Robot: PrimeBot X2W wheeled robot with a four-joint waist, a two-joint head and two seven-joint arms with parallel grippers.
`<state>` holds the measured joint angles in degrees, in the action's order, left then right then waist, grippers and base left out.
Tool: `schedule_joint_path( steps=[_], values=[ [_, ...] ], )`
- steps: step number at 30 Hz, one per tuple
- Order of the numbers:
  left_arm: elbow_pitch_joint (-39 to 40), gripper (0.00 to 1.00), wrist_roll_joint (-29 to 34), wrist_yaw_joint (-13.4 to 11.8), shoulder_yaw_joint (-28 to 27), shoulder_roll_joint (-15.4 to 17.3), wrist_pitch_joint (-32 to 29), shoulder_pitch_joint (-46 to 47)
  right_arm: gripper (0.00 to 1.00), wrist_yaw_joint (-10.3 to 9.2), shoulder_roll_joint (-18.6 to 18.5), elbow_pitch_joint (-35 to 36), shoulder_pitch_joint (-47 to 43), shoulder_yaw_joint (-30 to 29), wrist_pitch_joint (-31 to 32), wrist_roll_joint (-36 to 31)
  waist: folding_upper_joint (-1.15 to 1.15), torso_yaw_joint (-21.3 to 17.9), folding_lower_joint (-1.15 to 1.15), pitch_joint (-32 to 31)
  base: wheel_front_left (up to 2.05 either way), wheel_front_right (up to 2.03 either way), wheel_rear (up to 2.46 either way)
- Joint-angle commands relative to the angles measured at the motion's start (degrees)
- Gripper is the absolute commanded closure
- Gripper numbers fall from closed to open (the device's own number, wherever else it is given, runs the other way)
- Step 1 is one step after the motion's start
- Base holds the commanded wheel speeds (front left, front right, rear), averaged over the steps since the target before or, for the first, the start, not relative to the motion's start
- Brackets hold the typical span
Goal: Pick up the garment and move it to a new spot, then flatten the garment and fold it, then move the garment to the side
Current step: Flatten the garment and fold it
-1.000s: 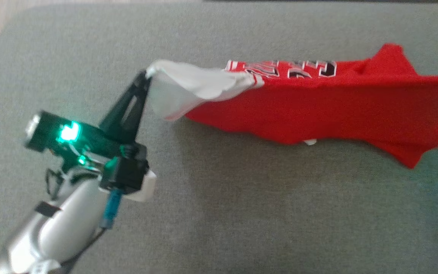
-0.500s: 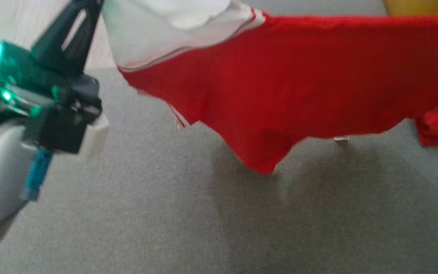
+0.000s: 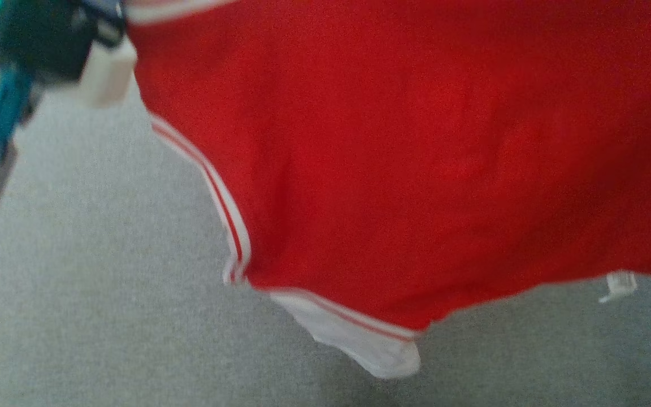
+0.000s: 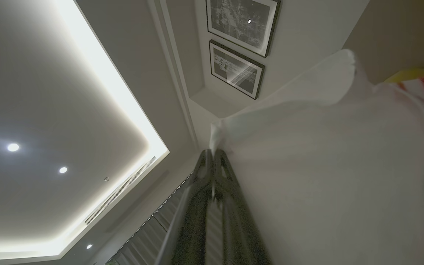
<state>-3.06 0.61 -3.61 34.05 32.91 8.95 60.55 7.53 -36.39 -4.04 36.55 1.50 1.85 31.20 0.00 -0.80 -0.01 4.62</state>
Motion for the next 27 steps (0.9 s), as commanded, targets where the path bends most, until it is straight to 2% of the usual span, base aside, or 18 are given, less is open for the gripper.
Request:
schedule_joint_path(
  steps=[1,7,15,18,22,27],
  values=[
    [-2.0,1.0,1.16,0.09,-2.44,1.16,0.56,6.87,1.0,-0.04,-0.59,-0.56,4.71,1.46,-1.29,-1.53,0.0,0.82,0.01,5.38,0.0,0.0,0.0],
    [-12.61,1.0,4.98,0.02,-1.26,-2.5,3.43,19.27,1.0,-0.04,1.01,-9.79,17.44,1.67,-8.0,-7.71,0.0,1.9,0.01,13.86,0.0,0.0,0.0],
    [-20.18,1.0,8.4,-2.84,-0.8,-5.42,5.9,32.68,1.0,-0.04,2.12,-18.47,30.04,-0.6,-15.09,-14.75,0.0,3.2,0.01,21.18,0.0,0.0,0.0],
    [-18.89,1.0,7.79,-3.31,-0.09,-5.6,6.01,32.6,1.0,-0.04,1.59,-19.54,30.47,-0.1,-15.98,-15.77,0.0,4.14,0.01,23.69,0.0,0.0,0.0],
    [-15.97,1.0,7.51,-4.4,1.3,-4.05,6.03,28.7,1.0,-0.04,1.41,-20.42,29.36,0.69,-16.44,-16.16,0.0,5.07,0.01,25.92,0.0,0.0,0.0],
    [-10.78,1.0,6.35,-8.59,2.87,-1.19,6.04,17.84,1.0,-0.04,2.16,-21.09,26.0,1.92,-16.77,-16.15,0.0,6.16,0.01,28.41,0.0,0.0,0.0]
  ],
)
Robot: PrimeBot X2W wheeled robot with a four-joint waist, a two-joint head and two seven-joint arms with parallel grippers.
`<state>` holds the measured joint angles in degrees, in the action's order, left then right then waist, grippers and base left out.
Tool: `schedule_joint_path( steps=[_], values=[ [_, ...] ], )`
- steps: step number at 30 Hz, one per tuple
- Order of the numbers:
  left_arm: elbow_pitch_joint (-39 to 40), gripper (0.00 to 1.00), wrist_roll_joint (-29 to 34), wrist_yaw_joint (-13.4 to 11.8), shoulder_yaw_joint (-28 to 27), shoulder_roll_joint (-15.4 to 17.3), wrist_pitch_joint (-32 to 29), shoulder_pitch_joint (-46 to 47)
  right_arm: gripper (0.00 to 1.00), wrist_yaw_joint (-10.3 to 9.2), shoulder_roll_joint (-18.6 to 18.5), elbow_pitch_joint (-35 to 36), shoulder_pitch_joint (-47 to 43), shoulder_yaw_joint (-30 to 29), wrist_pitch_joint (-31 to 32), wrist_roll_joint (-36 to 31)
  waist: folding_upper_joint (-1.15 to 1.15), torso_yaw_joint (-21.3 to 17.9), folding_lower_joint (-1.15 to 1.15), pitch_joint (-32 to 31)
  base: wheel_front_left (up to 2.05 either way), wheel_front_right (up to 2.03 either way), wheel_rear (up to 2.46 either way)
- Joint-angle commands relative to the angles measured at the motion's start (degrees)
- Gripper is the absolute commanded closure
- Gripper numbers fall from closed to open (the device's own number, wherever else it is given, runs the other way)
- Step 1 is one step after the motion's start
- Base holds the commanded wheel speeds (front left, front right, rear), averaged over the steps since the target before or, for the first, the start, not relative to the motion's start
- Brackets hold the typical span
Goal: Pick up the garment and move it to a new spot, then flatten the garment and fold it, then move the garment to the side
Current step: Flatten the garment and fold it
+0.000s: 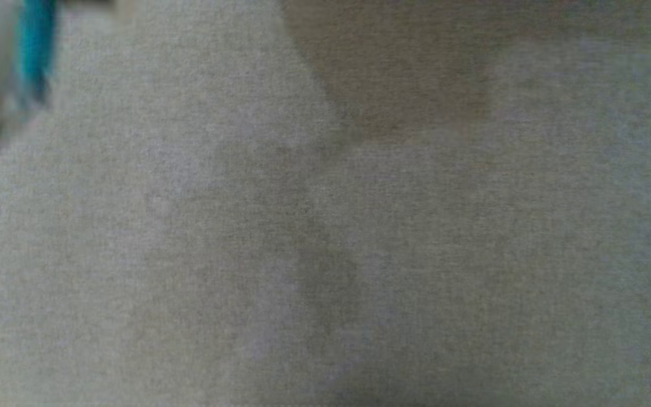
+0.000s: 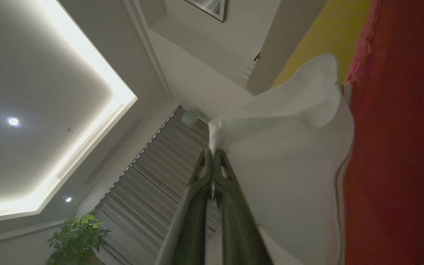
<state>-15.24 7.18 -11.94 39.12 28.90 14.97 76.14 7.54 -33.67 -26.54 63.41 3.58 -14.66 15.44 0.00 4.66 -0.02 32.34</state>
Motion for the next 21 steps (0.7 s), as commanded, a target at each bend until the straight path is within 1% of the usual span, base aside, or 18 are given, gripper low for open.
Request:
schedule_joint_path(
  steps=[1,5,9,14,21],
  values=[
    [2.5,1.0,-0.4,-1.24,-1.79,3.31,0.02,-0.23,1.0,-0.05,-0.29,1.54,-1.9,-0.34,-0.28,-0.48,0.0,0.79,0.02,0.72,0.0,0.0,0.0],
    [7.67,1.0,-1.36,-5.43,-0.25,5.7,0.02,-11.04,1.0,-0.05,1.06,3.65,-8.21,-2.84,-0.31,-0.49,0.0,0.92,0.02,-0.84,0.0,0.0,0.0],
    [11.57,1.0,-2.84,-9.04,1.09,8.62,0.02,-22.24,1.0,-0.05,2.43,6.17,-17.54,-6.0,-0.32,-0.76,0.0,0.68,0.02,-4.46,0.0,0.0,0.0],
    [14.93,1.0,-5.2,-12.03,2.68,12.34,0.0,-34.93,1.0,-0.05,4.17,10.32,-30.09,-9.21,-0.33,-1.23,0.0,0.12,0.02,-9.7,0.0,0.0,0.0],
    [20.57,1.0,-8.18,-15.97,5.52,15.04,-2.78,-49.84,1.0,-0.05,7.62,15.06,-46.58,-12.63,-0.33,-3.22,0.0,-0.65,0.02,-16.32,0.0,0.0,0.0]
  ],
)
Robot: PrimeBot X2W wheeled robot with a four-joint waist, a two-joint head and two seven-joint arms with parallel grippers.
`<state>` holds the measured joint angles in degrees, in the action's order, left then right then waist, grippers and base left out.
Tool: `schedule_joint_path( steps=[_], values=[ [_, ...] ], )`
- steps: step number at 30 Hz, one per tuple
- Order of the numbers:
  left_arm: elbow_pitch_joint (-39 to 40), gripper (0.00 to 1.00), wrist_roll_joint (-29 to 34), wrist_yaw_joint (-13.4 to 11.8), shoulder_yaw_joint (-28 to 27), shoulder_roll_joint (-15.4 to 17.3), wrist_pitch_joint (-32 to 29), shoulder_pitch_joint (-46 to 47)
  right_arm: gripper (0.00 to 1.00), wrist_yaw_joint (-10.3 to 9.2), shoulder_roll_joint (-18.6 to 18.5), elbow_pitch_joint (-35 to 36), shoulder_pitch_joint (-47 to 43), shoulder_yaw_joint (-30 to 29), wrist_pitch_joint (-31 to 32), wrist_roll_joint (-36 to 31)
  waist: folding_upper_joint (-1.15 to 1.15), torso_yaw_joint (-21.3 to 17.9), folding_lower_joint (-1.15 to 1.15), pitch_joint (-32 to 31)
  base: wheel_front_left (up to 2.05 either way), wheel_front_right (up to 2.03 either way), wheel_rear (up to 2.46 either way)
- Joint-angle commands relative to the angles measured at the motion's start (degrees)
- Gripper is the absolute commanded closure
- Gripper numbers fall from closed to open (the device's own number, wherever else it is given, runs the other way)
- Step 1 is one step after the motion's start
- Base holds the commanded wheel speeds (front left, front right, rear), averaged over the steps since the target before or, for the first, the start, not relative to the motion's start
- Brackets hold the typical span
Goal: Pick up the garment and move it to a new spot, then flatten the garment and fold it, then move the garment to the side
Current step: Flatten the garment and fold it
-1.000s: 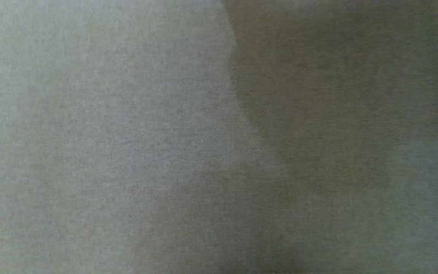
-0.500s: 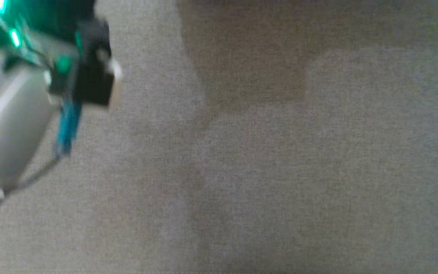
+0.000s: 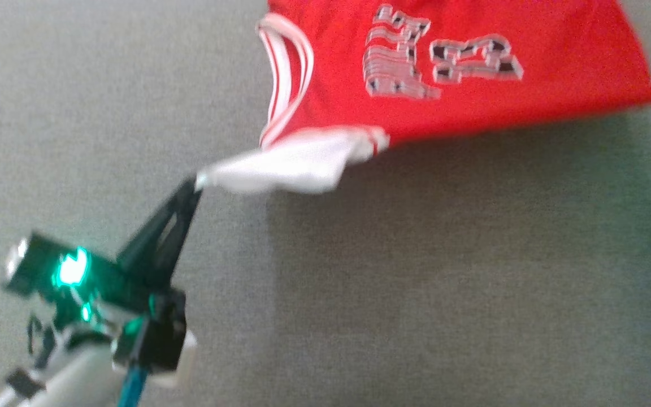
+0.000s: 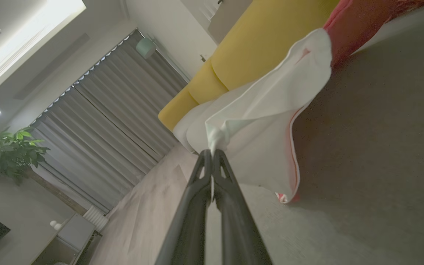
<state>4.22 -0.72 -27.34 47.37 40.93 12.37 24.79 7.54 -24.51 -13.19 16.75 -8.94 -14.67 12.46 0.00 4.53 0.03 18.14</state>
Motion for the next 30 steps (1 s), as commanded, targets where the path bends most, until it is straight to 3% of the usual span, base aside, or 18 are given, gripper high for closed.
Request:
schedule_joint_path(
  steps=[1,8,13,22,30],
  values=[
    [1.88,1.0,-0.55,-1.21,-2.31,3.32,-0.67,-0.38,1.0,-0.05,-1.29,2.23,-2.07,-0.3,-0.3,-0.65,0.0,-0.61,-0.03,-2.81,0.0,0.0,0.0],
    [6.76,1.0,-3.27,-5.32,0.3,4.32,-2.48,-11.96,1.0,-0.05,0.85,6.86,-15.06,-1.36,2.75,-0.92,0.0,-1.12,-0.03,-5.07,0.0,0.0,0.0],
    [6.84,1.0,-3.17,-5.17,0.91,4.73,-2.65,-12.64,1.0,-0.05,1.67,8.79,-17.03,-0.9,4.48,-0.89,0.0,-1.8,-0.03,-3.65,0.0,0.0,0.0],
    [2.58,1.0,-1.37,-0.34,-0.61,2.52,-2.66,-1.08,1.0,-0.05,0.63,5.78,-11.36,1.76,5.47,-0.91,0.0,-2.24,-0.03,1.54,0.0,0.0,0.0],
    [-7.66,1.0,0.98,7.09,-0.91,-1.92,-0.51,15.18,1.0,-0.05,-1.37,2.31,-3.97,3.74,5.56,-1.45,0.0,-2.03,-0.03,6.99,0.0,0.0,0.0]
  ],
)
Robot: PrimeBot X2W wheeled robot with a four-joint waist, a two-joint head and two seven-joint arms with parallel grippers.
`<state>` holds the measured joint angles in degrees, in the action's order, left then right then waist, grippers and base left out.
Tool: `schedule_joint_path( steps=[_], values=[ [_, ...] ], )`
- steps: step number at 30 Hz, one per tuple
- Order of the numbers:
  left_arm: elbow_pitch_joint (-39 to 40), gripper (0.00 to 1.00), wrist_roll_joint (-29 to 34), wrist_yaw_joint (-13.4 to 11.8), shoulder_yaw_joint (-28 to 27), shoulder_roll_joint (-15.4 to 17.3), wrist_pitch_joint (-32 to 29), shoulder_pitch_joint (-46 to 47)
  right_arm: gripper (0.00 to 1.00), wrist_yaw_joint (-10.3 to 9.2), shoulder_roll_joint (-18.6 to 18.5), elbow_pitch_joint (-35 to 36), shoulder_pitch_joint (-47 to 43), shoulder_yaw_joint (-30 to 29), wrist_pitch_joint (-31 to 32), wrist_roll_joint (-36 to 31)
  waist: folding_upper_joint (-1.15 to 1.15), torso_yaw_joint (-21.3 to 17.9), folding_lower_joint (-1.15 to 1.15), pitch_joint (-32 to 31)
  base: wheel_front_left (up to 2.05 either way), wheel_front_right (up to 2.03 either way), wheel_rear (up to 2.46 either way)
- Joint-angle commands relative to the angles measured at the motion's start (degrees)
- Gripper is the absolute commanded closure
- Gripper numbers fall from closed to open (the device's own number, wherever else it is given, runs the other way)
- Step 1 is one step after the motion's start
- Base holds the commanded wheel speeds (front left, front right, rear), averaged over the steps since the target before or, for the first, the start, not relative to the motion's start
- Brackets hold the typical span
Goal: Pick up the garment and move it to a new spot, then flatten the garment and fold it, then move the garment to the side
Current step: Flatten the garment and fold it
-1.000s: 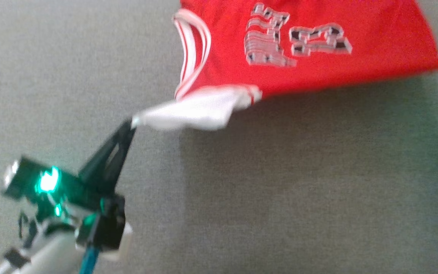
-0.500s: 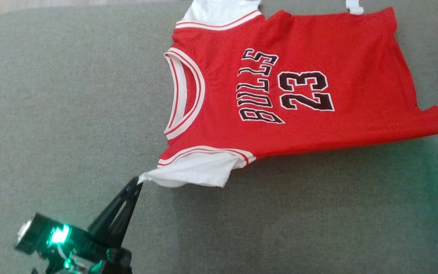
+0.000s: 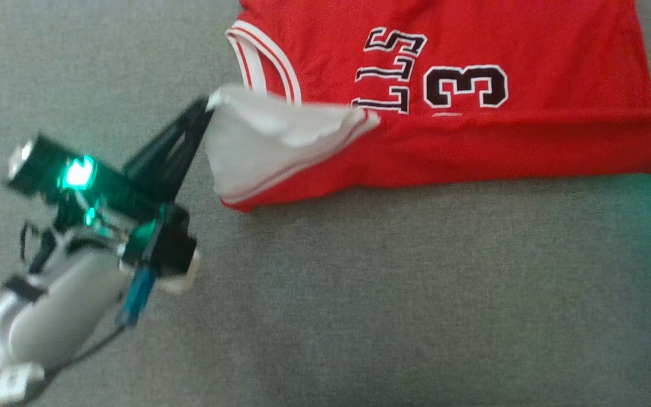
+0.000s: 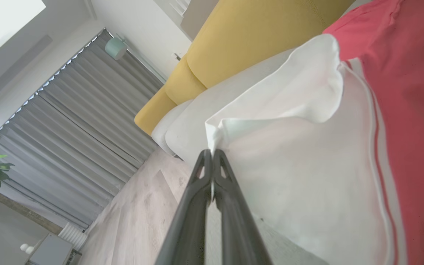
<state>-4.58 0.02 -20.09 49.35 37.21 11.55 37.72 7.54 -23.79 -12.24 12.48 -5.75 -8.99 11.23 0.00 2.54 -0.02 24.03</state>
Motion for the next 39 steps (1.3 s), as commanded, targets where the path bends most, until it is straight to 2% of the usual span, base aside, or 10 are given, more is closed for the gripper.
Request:
schedule_joint_path(
  steps=[1,7,11,12,14,18,25,31,36,39],
  values=[
    [-0.14,1.0,0.52,0.68,-2.81,1.12,0.67,4.18,1.0,-0.05,-2.36,1.02,1.26,0.69,-0.18,-0.24,0.0,-0.12,0.02,1.66,0.0,0.0,0.0],
    [-7.48,1.0,2.24,4.74,-1.9,-2.06,1.87,13.48,1.0,-0.05,-3.33,-1.47,7.21,2.1,-0.69,-0.23,0.0,-0.97,0.02,4.43,0.0,0.0,0.0],
    [-12.69,1.0,2.11,6.19,-1.35,-4.2,2.31,16.64,1.0,-0.05,-3.03,-3.82,10.37,4.06,-1.14,0.06,0.0,-1.33,0.02,5.44,0.0,0.0,0.0],
    [-13.78,0.8,1.79,6.18,-1.44,-4.85,2.48,17.09,1.0,-0.05,-2.86,-4.5,10.94,4.42,-1.26,0.17,0.0,-1.35,0.02,5.59,0.0,0.0,0.0],
    [-15.57,0.0,0.99,5.75,-1.69,-6.08,2.8,17.28,0.0,-0.05,-2.45,-5.71,11.78,5.07,-1.83,0.62,0.0,-1.38,0.02,5.65,0.0,0.0,0.0],
    [-17.3,0.0,-2.62,3.32,-3.26,-8.68,3.22,14.11,0.0,-0.05,-1.01,-7.78,11.93,4.98,-3.72,1.08,0.0,-1.3,0.02,4.54,0.0,0.0,0.0],
    [-14.53,0.0,-14.02,-1.38,-8.35,-15.02,3.42,0.0,0.0,-0.05,1.9,-9.79,8.99,3.42,-5.52,1.44,0.0,-1.03,0.02,1.02,0.0,0.0,0.0],
    [-16.98,0.0,-20.68,-1.61,-10.01,-19.72,3.43,-8.91,0.0,-0.05,3.68,-10.58,6.9,2.53,-5.91,1.27,0.0,-1.28,0.02,-1.2,0.0,0.0,0.0],
    [-21.92,0.0,-22.86,-1.15,-10.03,-21.58,2.52,-10.2,0.0,-0.05,4.24,-10.66,6.44,2.53,-5.97,1.15,0.0,-1.81,0.02,-1.77,0.0,0.0,0.0],
    [-24.21,0.0,-24.11,0.16,-9.68,-22.76,2.15,-10.4,0.0,-0.05,3.98,-10.5,6.36,2.18,-5.99,1.45,0.0,-2.12,0.02,-1.78,0.0,0.0,0.0]
  ],
)
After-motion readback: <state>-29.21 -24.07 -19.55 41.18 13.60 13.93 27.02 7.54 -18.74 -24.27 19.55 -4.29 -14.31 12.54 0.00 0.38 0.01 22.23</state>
